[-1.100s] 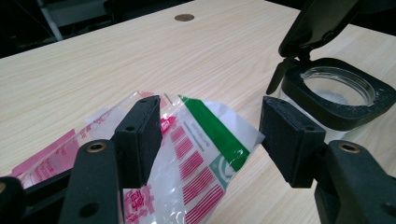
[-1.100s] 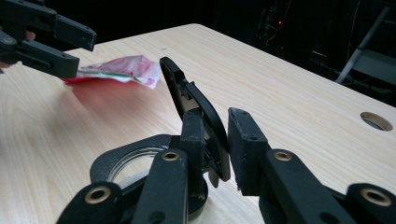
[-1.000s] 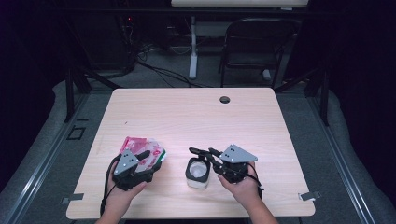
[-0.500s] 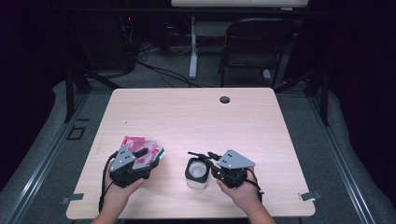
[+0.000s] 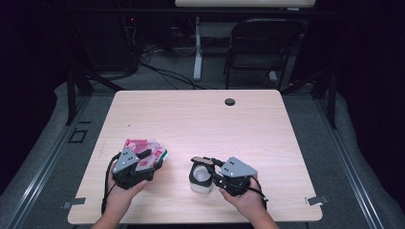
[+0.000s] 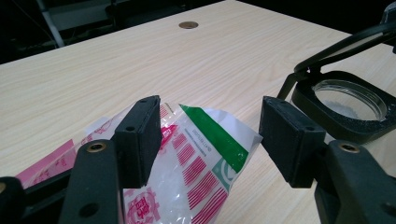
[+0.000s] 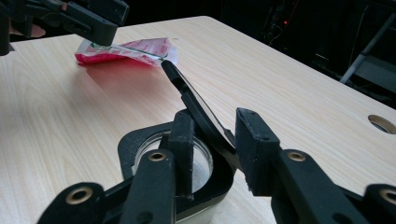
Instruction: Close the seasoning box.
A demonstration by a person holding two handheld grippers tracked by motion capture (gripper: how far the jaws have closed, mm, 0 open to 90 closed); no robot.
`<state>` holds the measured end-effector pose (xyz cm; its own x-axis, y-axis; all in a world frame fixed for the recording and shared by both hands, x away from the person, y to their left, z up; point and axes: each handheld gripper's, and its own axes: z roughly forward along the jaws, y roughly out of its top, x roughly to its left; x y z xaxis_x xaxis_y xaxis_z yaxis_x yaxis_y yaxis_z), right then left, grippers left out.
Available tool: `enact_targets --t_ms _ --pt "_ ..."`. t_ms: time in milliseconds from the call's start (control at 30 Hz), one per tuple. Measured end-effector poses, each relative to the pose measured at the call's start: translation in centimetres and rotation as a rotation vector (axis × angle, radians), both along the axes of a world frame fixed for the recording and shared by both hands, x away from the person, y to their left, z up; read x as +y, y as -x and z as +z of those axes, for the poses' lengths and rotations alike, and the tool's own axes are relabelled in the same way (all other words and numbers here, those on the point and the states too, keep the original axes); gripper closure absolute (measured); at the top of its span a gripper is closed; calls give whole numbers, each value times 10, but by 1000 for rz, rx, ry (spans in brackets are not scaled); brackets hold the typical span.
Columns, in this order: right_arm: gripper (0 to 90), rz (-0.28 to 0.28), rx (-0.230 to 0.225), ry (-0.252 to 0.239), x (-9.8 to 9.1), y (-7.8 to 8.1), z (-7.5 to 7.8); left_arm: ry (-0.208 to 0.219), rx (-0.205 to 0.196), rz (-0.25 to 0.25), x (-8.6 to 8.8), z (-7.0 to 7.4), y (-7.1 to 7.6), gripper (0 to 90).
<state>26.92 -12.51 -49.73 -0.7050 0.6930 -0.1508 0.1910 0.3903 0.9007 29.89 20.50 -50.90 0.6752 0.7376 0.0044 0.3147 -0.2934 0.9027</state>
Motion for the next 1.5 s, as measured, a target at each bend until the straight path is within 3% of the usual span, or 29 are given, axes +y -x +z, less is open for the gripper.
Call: enact_targets --t_ms 233,667,1500 --pt "597 24 8 11 4 3 -5 -8 8 -8 -2 -1 -1 397" --pt "522 72 -2 92 16 10 -10 -18 9 -15 -5 -3 -2 396" --pt "501 76 22 91 16 8 -12 -11 8 -13 -5 -4 -2 396"
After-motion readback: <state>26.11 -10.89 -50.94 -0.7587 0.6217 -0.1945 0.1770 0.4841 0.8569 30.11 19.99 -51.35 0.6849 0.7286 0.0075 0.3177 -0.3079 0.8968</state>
